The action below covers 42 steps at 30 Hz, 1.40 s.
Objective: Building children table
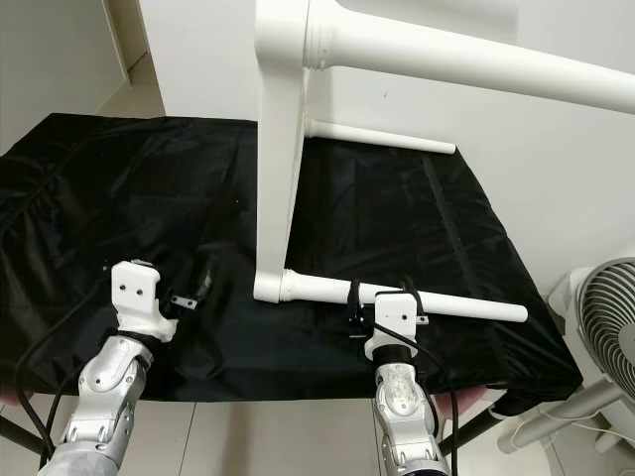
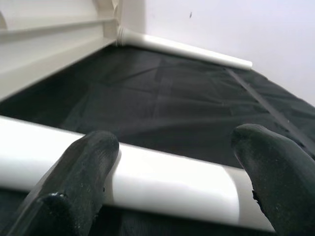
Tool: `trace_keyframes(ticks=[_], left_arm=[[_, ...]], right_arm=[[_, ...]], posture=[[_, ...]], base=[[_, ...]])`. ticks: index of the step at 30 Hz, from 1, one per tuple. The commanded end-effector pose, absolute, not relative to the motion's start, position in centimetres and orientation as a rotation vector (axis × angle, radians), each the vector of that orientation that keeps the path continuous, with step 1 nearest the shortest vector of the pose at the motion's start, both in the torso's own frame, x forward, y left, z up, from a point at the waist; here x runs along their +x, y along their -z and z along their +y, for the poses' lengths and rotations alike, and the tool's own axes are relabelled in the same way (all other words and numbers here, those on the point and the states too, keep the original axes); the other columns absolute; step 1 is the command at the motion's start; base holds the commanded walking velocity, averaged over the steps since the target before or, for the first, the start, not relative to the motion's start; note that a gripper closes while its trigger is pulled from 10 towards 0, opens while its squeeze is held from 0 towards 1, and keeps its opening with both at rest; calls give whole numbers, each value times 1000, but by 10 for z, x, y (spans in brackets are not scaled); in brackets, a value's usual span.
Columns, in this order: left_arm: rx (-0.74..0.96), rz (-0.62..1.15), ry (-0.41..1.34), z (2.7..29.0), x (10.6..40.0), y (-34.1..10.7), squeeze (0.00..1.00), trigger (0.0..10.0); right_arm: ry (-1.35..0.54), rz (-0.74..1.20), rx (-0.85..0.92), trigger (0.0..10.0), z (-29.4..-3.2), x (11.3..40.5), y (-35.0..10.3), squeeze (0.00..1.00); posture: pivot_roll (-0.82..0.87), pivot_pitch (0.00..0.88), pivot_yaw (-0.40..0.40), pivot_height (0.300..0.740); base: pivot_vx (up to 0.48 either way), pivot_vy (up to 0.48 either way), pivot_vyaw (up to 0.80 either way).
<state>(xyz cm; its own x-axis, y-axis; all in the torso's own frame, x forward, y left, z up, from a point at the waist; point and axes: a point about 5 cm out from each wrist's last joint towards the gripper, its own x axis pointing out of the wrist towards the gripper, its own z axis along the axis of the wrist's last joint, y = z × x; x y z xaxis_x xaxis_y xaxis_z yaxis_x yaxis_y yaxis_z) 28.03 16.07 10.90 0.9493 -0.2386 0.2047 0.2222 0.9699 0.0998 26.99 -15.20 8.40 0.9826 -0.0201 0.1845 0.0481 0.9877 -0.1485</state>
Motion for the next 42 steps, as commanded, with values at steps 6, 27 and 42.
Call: trace_keyframes(ticks=[6,27,42], left_arm=[[78,-242,203,161,277,-117,0,10000],[81,-250,266,149,272,-123,0,10000],[61,-256,253,149,270,-124,0,10000]], right_arm=[[22,-222,-157,10000,-153,273,-95,0],[6,-238,-132,10000,-152,270,-99,0],[24,-237,-125,10000,-155,269,-99,0]], posture=[[2,0,-51,740],[6,0,-57,740],[2,0,-58,740]], base=[[0,0,0],[0,0,0],[0,0,0]])
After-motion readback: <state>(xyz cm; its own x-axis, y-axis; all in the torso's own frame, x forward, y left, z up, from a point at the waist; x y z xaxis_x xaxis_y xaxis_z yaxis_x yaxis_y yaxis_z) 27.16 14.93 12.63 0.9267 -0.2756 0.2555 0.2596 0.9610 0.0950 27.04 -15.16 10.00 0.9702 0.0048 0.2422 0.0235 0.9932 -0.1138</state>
